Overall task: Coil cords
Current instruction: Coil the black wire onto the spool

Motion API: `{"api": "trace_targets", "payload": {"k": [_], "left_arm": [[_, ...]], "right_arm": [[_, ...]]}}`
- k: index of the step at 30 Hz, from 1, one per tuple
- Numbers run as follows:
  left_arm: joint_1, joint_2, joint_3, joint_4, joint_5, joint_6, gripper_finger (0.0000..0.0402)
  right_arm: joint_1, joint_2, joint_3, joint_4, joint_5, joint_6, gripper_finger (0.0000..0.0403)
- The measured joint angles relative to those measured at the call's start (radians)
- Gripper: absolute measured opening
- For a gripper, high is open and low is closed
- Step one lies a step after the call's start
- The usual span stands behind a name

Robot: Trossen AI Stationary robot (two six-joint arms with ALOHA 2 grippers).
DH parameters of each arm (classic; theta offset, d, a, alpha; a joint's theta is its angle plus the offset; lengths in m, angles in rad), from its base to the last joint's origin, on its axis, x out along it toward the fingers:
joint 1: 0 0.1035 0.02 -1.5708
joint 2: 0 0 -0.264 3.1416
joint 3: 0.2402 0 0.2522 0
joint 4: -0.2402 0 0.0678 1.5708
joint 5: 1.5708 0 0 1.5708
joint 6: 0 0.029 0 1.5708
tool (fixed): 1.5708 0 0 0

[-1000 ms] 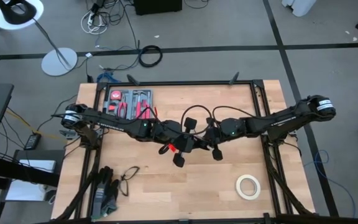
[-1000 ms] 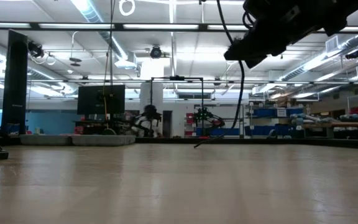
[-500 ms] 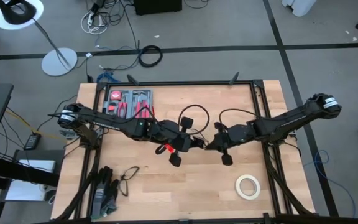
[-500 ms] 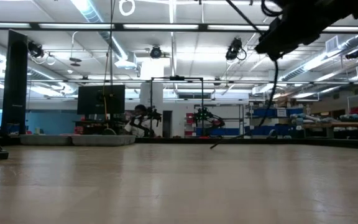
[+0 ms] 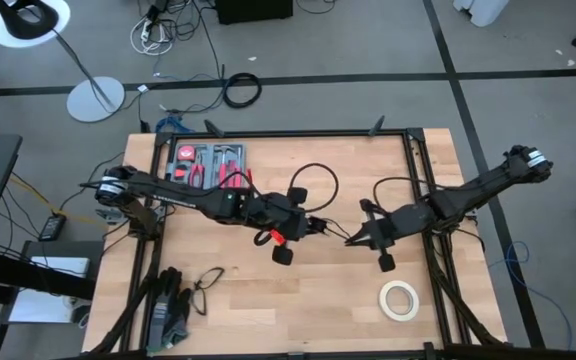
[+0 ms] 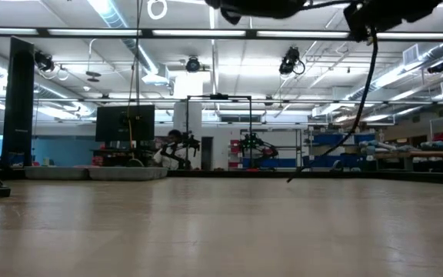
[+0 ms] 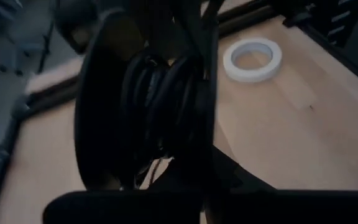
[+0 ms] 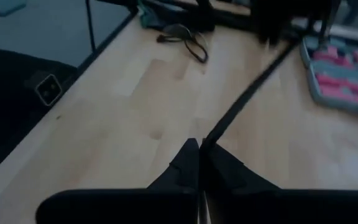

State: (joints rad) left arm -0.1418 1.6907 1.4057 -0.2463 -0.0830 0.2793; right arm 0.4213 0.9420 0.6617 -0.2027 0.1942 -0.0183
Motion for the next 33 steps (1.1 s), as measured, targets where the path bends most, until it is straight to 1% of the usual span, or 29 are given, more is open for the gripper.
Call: {"api": "trace_targets", "payload": {"k": [4, 9, 12, 15, 18, 21, 23, 26, 30, 33], "left_arm": [[0.008, 0.045, 0.001, -0.017, 0.007, -0.048, 0.0000], [0.019, 0.086, 0.002, 0.003, 0.078, -0.082, 0.0000], [0.026, 0.101, 0.002, 0.007, 0.110, -0.106, 0.0000], [0.035, 0.110, 0.002, 0.026, 0.163, -0.136, 0.0000], [0.041, 0.117, 0.002, 0.036, 0.230, -0.159, 0.0000], [0.044, 0.126, 0.003, 0.056, 0.265, -0.173, 0.0000], [0.044, 0.128, 0.002, 0.061, 0.289, -0.180, 0.0000], [0.045, 0.138, 0.002, 0.099, 0.313, -0.180, 0.0000], [0.044, 0.141, -0.003, 0.108, 0.318, -0.176, 0.0000], [0.044, 0.141, -0.003, 0.101, 0.321, -0.173, 0.0000]], "right_arm": [[0.002, -0.023, 0.037, 0.000, -0.006, -0.072, 0.0004], [0.000, -0.024, 0.073, -0.003, -0.011, -0.138, 0.0004], [-0.014, -0.023, 0.081, -0.014, -0.011, -0.168, 0.0004], [-0.038, -0.023, 0.092, -0.011, -0.021, -0.208, 0.0004], [-0.066, -0.023, 0.092, 0.008, -0.055, -0.248, 0.0004], [-0.090, -0.022, 0.092, 0.056, -0.094, -0.289, 0.0004], [-0.110, -0.011, 0.092, 0.081, -0.096, -0.303, 0.0004], [-0.141, 0.007, 0.092, 0.113, -0.104, -0.298, 0.0017], [-0.167, 0.047, 0.092, 0.179, -0.132, -0.298, 0.0047], [-0.171, 0.057, 0.095, 0.209, -0.116, -0.307, 0.0059]]}}
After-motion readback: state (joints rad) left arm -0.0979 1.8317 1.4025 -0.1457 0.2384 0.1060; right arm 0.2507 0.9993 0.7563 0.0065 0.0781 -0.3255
